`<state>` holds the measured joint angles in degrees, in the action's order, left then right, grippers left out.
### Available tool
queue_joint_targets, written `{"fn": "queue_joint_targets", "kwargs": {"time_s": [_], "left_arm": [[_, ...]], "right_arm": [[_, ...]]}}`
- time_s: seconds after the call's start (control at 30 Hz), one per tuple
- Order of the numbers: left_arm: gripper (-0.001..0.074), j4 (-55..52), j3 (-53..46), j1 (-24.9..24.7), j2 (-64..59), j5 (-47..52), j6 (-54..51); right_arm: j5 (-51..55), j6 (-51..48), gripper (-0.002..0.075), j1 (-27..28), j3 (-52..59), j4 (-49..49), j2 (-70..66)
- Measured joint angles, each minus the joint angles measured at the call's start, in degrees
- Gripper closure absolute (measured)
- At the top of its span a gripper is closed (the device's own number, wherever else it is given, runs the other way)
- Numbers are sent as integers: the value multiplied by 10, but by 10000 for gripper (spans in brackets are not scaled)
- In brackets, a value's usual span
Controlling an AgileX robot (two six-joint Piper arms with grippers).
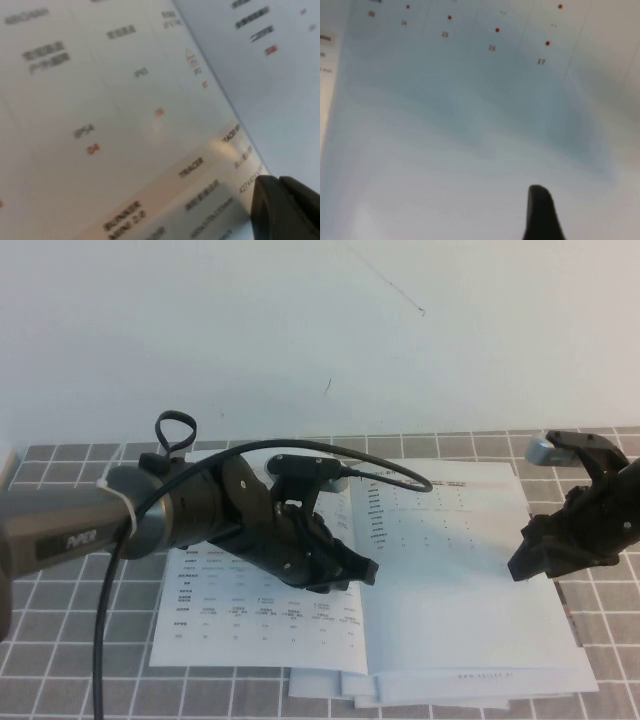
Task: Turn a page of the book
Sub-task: Open the closed book
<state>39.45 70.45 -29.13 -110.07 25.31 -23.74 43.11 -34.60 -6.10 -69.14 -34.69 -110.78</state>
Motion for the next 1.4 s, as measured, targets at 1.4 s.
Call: {"fn": "queue_joint_targets", "kwargs": {"time_s": [1.4], "left_arm": [[738, -10, 2, -25, -29, -6, 1]], "right_arm": [[-18, -5, 326, 10, -2, 21, -40]]}}
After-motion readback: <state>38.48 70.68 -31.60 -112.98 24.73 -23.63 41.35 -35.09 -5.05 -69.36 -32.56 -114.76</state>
